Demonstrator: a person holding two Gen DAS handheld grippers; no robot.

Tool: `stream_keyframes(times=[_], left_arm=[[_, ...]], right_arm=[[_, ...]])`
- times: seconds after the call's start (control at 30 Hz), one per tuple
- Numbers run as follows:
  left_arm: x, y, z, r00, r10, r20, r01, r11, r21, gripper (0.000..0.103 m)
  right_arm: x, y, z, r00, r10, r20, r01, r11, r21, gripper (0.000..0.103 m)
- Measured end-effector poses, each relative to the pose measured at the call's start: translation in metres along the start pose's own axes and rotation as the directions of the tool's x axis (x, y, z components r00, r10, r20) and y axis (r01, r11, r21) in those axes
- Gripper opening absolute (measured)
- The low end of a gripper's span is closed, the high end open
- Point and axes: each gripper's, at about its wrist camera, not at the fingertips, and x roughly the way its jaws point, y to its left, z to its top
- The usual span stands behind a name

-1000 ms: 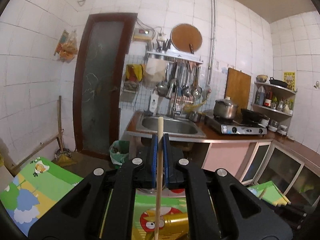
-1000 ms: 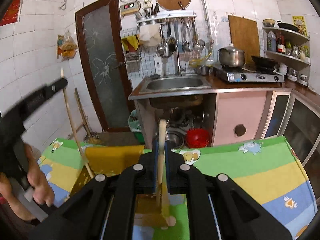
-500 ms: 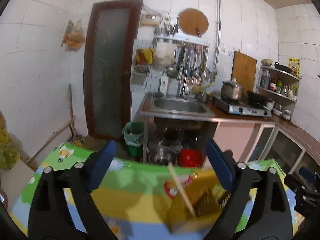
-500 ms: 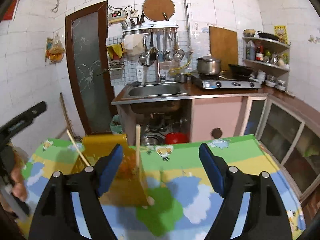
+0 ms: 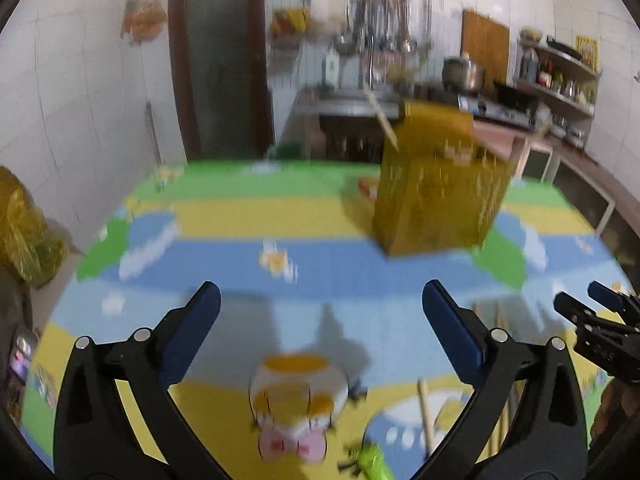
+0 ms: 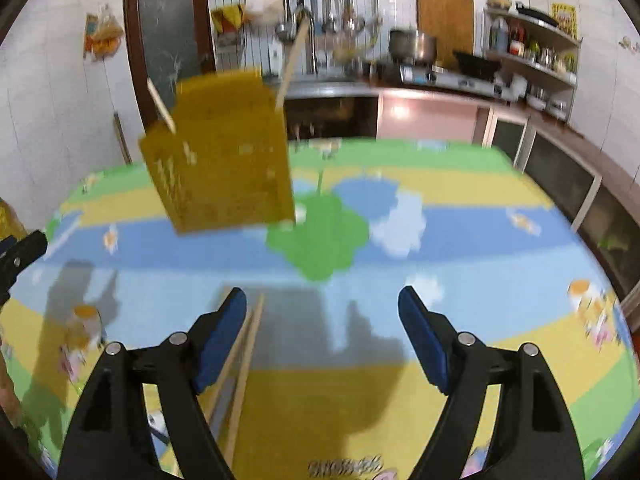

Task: Organize utensils
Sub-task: 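Open both tools to drop the chopsticks into the caddy, then withdraw, then close the right tool on a wooden chopstick while the left tool grasps another chopstick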

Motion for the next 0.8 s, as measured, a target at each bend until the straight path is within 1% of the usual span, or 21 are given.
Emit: stream_keyframes(times=[0.13,0.23,0.33,0.4,0.43,0.47,0.53,0.63,0.67,0.7,0.73,0.77,0.8], left_arm=[[0.018,-0.002,-0.027,0.997,0.014,-0.08,-0.014,1.0,0.008,0.098],[0.027,-0.007,-0.036,0.993,0.012,-0.116,-0.01,1.0,0.016,0.098],[0.03,-0.011,-0.04,0.992,0.011,-0.129,-0.008,1.0,0.024,0.098],[0.031,-0.013,-0.042,0.991,0.012,-0.133,-0.008,0.999,0.032,0.098],[0.032,-0.013,-0.043,0.991,0.012,-0.136,-0.007,0.999,0.036,0.098],[0.033,-0.013,-0.044,0.99,0.013,-0.141,-0.008,0.999,0.036,0.098],[0.036,-0.014,-0.045,0.988,0.008,-0.156,-0.002,0.999,0.035,0.098],[0.039,-0.015,-0.046,0.984,0.005,-0.177,0.0,1.0,0.03,0.098],[0.04,-0.015,-0.047,0.983,0.002,-0.184,0.003,1.0,0.028,0.098],[0.04,-0.015,-0.047,0.981,-0.004,-0.192,0.008,1.0,0.023,0.098],[0.04,-0.016,-0.047,0.98,-0.007,-0.198,0.011,1.0,0.019,0.098],[0.04,-0.016,-0.047,0.979,-0.012,-0.203,0.015,1.0,0.014,0.098],[0.039,-0.017,-0.047,0.978,-0.015,-0.206,0.018,1.0,0.011,0.098]], right_arm=[[0.017,0.011,-0.021,0.999,-0.009,-0.051,0.009,1.0,-0.015,0.077],[0.025,0.021,-0.027,0.997,-0.019,-0.077,0.017,0.999,-0.036,0.077],[0.033,0.026,-0.031,0.994,-0.035,-0.099,0.03,0.998,-0.049,0.075],[0.038,0.029,-0.032,0.993,-0.033,-0.116,0.028,0.999,-0.047,0.067],[0.041,0.029,-0.033,0.991,-0.023,-0.129,0.018,0.999,-0.041,0.066],[0.043,0.03,-0.033,0.99,-0.017,-0.139,0.012,0.999,-0.037,0.061],[0.045,0.034,-0.034,0.989,-0.022,-0.144,0.016,0.999,-0.042,0.057],[0.049,0.04,-0.031,0.988,-0.023,-0.151,0.018,0.999,-0.033,0.048],[0.05,0.041,-0.03,0.988,-0.023,-0.15,0.019,0.999,-0.032,0.042],[0.051,0.043,-0.03,0.989,-0.024,-0.147,0.019,0.999,-0.034,0.034],[0.051,0.045,-0.029,0.989,-0.019,-0.145,0.014,0.999,-0.038,0.03],[0.051,0.048,-0.028,0.989,-0.012,-0.146,0.006,0.999,-0.041,0.019],[0.051,0.049,-0.028,0.989,-0.001,-0.146,-0.006,0.999,-0.043,0.014]])
